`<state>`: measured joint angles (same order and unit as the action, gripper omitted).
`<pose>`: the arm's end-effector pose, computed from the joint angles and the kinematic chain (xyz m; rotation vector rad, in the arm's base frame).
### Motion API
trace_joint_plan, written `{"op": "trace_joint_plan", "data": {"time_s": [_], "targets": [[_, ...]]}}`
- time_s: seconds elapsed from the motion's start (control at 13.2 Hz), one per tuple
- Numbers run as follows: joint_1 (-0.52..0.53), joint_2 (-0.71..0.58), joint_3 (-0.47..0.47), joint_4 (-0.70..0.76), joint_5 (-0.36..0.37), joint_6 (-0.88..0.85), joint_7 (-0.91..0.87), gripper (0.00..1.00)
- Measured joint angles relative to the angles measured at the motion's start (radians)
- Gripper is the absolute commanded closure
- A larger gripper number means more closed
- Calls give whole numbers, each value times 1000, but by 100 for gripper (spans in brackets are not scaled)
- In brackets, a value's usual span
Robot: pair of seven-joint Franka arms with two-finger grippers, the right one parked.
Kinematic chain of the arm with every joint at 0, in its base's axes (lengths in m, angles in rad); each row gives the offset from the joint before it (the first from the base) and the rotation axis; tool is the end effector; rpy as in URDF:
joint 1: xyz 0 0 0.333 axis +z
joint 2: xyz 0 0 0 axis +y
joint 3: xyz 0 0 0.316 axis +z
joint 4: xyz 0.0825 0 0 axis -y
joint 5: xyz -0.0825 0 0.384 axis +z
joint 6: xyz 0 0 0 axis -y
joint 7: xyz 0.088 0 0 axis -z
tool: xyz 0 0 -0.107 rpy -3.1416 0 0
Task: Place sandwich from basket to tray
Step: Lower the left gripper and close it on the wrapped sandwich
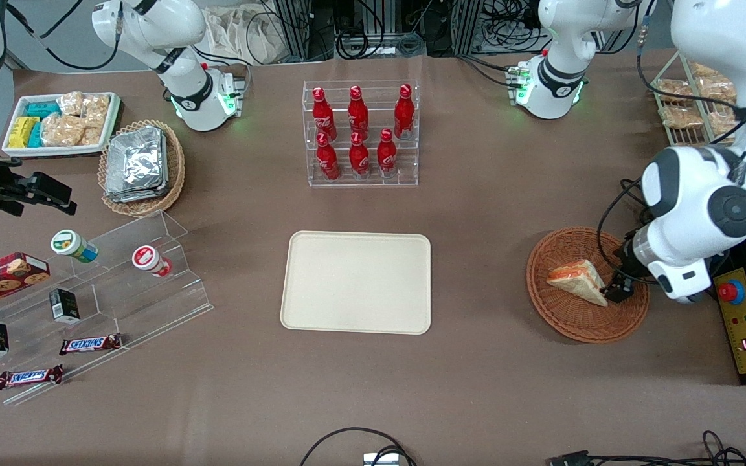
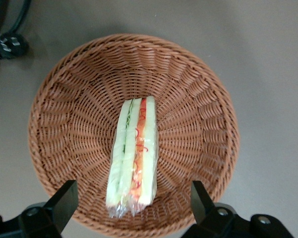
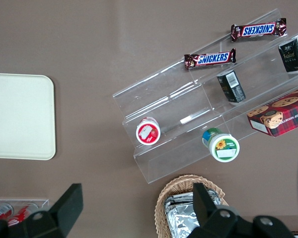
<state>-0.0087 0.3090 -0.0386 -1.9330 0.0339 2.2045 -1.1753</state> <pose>0.6101 -0.0267 0.3246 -2.6420 -1.6363 0.0338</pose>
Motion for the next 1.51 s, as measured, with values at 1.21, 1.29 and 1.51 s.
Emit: {"op": "trace_joint_plan", "data": {"time_s": [1.21, 1.29, 1.51], "targets": [[-15, 80, -24, -81, 4, 135, -35, 100], [-15, 81, -24, -80, 4, 137, -35, 100], [-15, 77, -24, -67, 5, 142, -35, 100]]}}
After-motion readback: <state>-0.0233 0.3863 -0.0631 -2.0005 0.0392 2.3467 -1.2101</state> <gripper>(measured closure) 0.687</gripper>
